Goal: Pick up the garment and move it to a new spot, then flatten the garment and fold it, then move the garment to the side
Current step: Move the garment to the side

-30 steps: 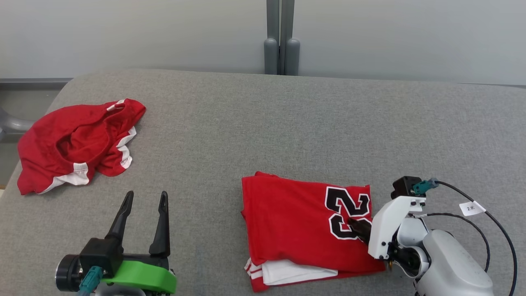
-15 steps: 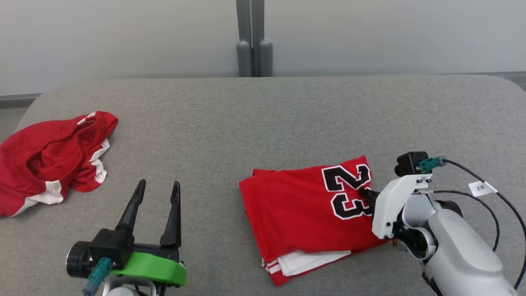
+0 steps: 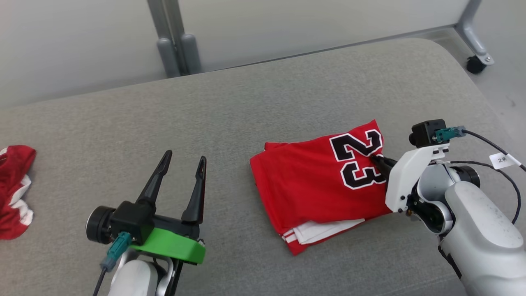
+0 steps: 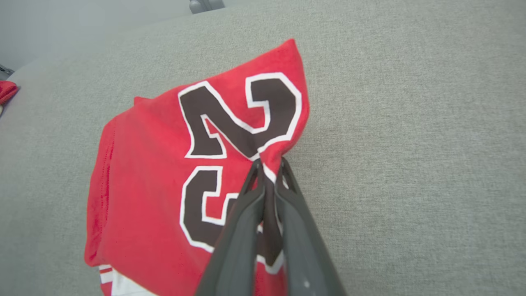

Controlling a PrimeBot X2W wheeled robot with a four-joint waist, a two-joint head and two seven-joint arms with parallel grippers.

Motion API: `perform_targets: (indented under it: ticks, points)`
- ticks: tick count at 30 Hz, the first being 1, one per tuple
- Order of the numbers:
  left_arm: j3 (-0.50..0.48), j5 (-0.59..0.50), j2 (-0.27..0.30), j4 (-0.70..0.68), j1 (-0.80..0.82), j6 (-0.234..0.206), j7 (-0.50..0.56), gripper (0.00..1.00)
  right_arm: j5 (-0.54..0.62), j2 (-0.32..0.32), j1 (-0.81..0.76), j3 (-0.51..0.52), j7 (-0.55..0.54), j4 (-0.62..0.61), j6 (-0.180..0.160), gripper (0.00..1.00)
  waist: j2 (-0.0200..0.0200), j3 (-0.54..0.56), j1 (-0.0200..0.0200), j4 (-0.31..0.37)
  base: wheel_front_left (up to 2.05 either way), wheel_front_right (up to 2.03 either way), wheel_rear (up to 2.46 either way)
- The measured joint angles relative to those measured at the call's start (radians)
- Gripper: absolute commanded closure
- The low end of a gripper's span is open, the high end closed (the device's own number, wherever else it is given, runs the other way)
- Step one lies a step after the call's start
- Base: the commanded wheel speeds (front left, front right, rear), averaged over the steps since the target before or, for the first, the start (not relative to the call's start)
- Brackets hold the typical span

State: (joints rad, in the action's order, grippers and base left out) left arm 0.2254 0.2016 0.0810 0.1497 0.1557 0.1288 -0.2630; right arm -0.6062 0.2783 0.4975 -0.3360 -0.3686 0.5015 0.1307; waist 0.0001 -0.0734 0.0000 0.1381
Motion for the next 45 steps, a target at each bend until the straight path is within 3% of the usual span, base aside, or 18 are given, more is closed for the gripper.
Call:
perform_targets:
  ticks: [6,13,18,28,34,35,36,37,45]
  points:
    - [0.022,0.005,0.016,0.01,0.038,0.0,-0.001,0.0,-0.009,0.019,0.018,-0.012,0.038,-0.004,0.0,1.0,0.0,-0.04,0.0,0.085,0.0,0.0,0.0]
    - [0.038,0.004,0.047,0.004,0.074,0.0,-0.001,0.0,-0.025,0.031,0.097,-0.034,0.103,-0.007,0.0,1.0,0.0,-0.113,0.0,0.135,0.0,0.0,0.0]
    - [0.057,0.0,0.073,-0.01,0.114,0.0,0.004,0.0,-0.046,0.084,0.202,-0.024,0.132,0.035,0.0,1.0,0.0,-0.183,0.0,0.141,0.0,0.0,0.0]
    - [0.073,-0.003,0.115,-0.045,0.194,0.0,0.025,0.0,-0.056,0.272,0.35,0.047,0.17,0.162,0.0,1.0,0.0,-0.35,0.0,0.112,0.0,0.0,0.0]
    - [0.073,-0.003,0.123,-0.043,0.212,0.0,0.027,0.0,-0.041,0.305,0.413,0.074,0.195,0.284,0.0,1.0,0.0,-0.426,0.0001,0.076,0.0,0.0,0.0]
    - [0.072,-0.002,0.123,-0.043,0.215,0.0,0.026,0.0,-0.026,0.309,0.421,0.077,0.208,0.311,0.0,0.75,0.0,-0.434,0.0001,0.067,0.0,0.0,0.0]
    - [0.072,-0.001,0.123,-0.042,0.216,0.0,0.024,0.0,-0.013,0.311,0.432,0.083,0.217,0.338,0.0,0.29,0.0,-0.439,0.0001,0.058,0.0,0.0,0.0]
    - [0.073,0.0,0.123,-0.04,0.217,0.0,0.024,0.0,-0.002,0.315,0.441,0.085,0.224,0.358,0.0,0.0,0.0,-0.442,0.0001,0.05,0.0,0.0,0.0]
    - [0.06,0.028,0.102,-0.003,0.204,-0.011,0.006,0.0,0.12,0.305,0.477,0.11,0.363,0.468,0.0,0.0,0.0,-0.407,0.0001,0.0,0.0,0.0,0.0]
